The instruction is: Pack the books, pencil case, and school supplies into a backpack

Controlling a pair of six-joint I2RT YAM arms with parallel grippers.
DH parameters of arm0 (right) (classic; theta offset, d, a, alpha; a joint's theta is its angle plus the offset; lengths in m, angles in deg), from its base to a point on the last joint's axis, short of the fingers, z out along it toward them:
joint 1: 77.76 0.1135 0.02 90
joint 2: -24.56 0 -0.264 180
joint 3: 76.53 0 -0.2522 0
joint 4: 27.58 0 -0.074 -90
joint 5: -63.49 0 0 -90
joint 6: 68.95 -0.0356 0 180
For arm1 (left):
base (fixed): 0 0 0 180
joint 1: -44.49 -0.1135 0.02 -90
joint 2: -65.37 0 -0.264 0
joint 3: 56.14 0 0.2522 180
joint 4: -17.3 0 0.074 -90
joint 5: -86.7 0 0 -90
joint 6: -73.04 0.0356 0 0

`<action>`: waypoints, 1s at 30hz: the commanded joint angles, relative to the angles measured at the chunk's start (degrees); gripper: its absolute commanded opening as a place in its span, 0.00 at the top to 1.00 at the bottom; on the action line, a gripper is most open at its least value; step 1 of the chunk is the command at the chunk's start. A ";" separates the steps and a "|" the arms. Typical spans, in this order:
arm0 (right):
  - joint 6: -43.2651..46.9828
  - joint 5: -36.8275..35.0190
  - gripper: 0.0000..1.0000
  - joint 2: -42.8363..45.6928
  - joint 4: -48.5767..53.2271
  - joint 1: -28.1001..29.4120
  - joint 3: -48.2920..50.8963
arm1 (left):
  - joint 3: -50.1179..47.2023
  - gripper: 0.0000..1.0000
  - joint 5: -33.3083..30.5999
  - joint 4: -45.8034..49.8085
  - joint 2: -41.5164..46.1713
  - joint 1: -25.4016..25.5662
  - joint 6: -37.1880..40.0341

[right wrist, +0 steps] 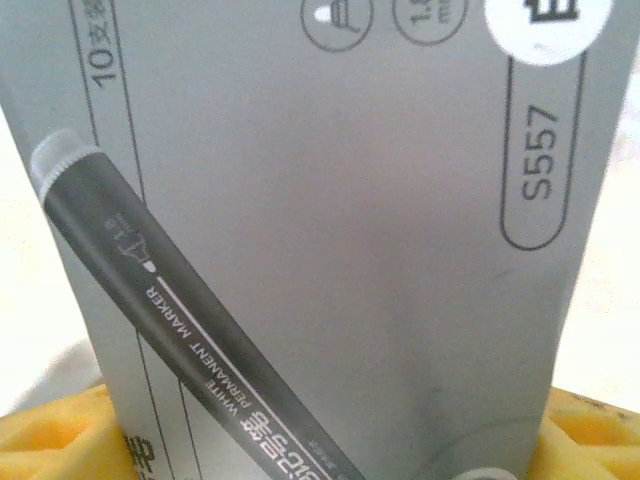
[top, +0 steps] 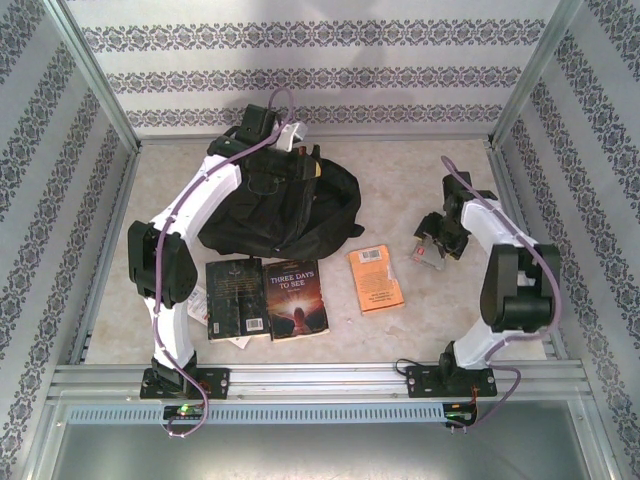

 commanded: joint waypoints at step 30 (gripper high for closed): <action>-23.75 18.57 0.22 -21.74 -16.78 30.11 -36.45 | 18.09 1.00 -0.93 8.01 5.99 -0.14 4.08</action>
